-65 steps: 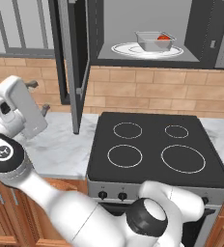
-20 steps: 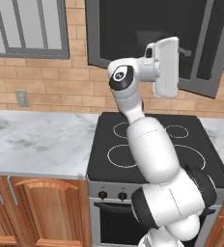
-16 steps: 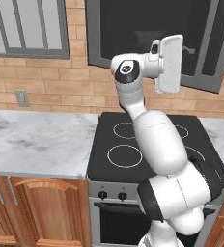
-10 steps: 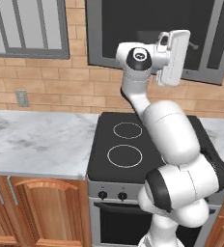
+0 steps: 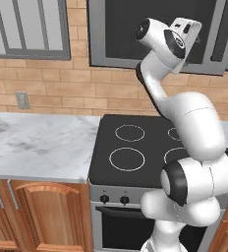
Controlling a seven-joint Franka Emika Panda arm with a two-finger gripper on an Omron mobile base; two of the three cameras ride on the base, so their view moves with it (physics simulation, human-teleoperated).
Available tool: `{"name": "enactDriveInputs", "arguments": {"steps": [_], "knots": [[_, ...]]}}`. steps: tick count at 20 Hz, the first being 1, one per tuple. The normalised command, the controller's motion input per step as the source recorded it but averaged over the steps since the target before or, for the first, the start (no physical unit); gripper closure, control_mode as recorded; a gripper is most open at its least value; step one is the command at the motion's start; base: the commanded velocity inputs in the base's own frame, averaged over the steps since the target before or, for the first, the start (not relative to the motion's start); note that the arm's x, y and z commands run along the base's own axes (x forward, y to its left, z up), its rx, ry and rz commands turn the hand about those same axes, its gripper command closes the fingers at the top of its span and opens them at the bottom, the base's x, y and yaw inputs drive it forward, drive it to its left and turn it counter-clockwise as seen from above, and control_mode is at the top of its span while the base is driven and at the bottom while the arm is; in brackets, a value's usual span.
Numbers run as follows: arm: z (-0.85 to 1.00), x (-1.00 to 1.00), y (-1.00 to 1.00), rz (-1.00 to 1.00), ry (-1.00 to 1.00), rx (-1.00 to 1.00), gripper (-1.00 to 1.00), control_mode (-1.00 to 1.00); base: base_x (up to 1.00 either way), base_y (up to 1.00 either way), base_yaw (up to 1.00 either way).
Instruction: Place the tupperware containing the shrimp and tomato meal in the microwave. Close the microwave door and press the start button to reheat the meal.
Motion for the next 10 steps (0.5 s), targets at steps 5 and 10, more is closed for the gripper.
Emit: {"name": "enactDriveInputs", "arguments": {"steps": [5,10], "knots": [[-0.21,0.69,-0.25,0.66,-0.37,0.20,-1.00,-1.00,0.00,0.00,0.00],[-0.33,0.74,-0.22,0.65,-0.44,0.16,-1.00,-1.00,0.00,0.00,0.00]]}}
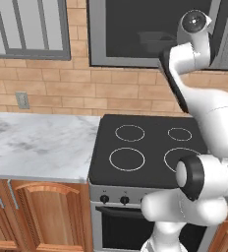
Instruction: Place the tupperware containing the shrimp and tomato meal in the microwave. Close the microwave door and press the start button to reheat the meal.
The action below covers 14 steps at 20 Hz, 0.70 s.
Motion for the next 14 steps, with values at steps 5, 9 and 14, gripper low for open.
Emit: {"name": "enactDriveInputs", "arguments": {"steps": [5,9,14], "knots": [[-0.28,0.93,-0.16,0.59,-0.45,0.13,-1.00,-1.00,0.00,0.00,0.00],[-0.52,0.78,-0.08,0.50,-0.41,0.06,-1.00,-1.00,0.00,0.00,0.00],[-0.69,-0.55,0.16,0.30,-0.55,-0.11,-1.00,-1.00,0.00,0.00,0.00]]}}
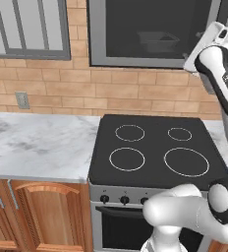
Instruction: Place the tupperware containing the shrimp and tomato meal in the microwave. Close the microwave door and press the start button to reheat the meal.
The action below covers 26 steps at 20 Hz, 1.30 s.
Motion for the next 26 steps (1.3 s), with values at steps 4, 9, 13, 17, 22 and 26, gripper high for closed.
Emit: {"name": "enactDriveInputs", "arguments": {"steps": [4,9,13,17,22,26], "knots": [[-0.01,-0.78,0.36,0.22,-0.58,-0.17,-1.00,-1.00,0.00,0.00,0.00],[0.41,-0.68,0.06,0.10,-0.29,-0.17,-1.00,-1.00,0.00,0.00,0.00],[0.43,-0.75,-0.11,0.00,-0.03,-0.20,-1.00,-1.00,0.00,0.00,0.00],[0.22,-0.65,-0.54,-0.03,0.02,-0.17,-1.00,-1.00,0.00,0.00,0.00],[0.24,-0.61,-0.81,-0.11,0.00,-0.14,-1.00,-1.00,0.00,0.00,0.00],[0.43,-0.59,-0.81,-0.13,0.00,-0.11,-1.00,-1.00,0.00,0.00,0.00]]}}
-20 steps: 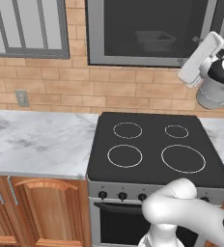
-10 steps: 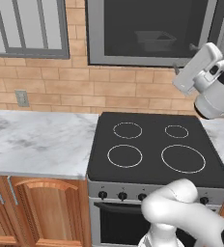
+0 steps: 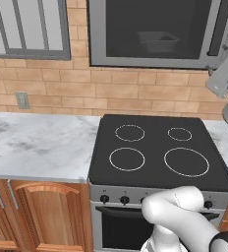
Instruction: Place the tupperware containing the shrimp and tomato meal in the microwave. Close the microwave door and press the start button to reheat the meal.
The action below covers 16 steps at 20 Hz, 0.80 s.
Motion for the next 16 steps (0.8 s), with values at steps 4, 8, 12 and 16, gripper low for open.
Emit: {"name": "enactDriveInputs", "arguments": {"steps": [4,8,12,16], "knots": [[0.35,-0.50,-0.72,-0.12,0.11,-0.10,-1.00,-1.00,0.00,0.00,0.00],[0.06,-0.17,-0.65,-0.13,0.19,-0.13,-1.00,-1.00,0.00,0.00,0.00],[0.00,0.00,-0.48,-0.13,0.25,-0.08,-1.00,-1.00,0.00,0.00,0.00],[0.00,0.00,-0.36,-0.10,0.19,0.00,-1.00,-1.00,0.00,0.00,0.00]]}}
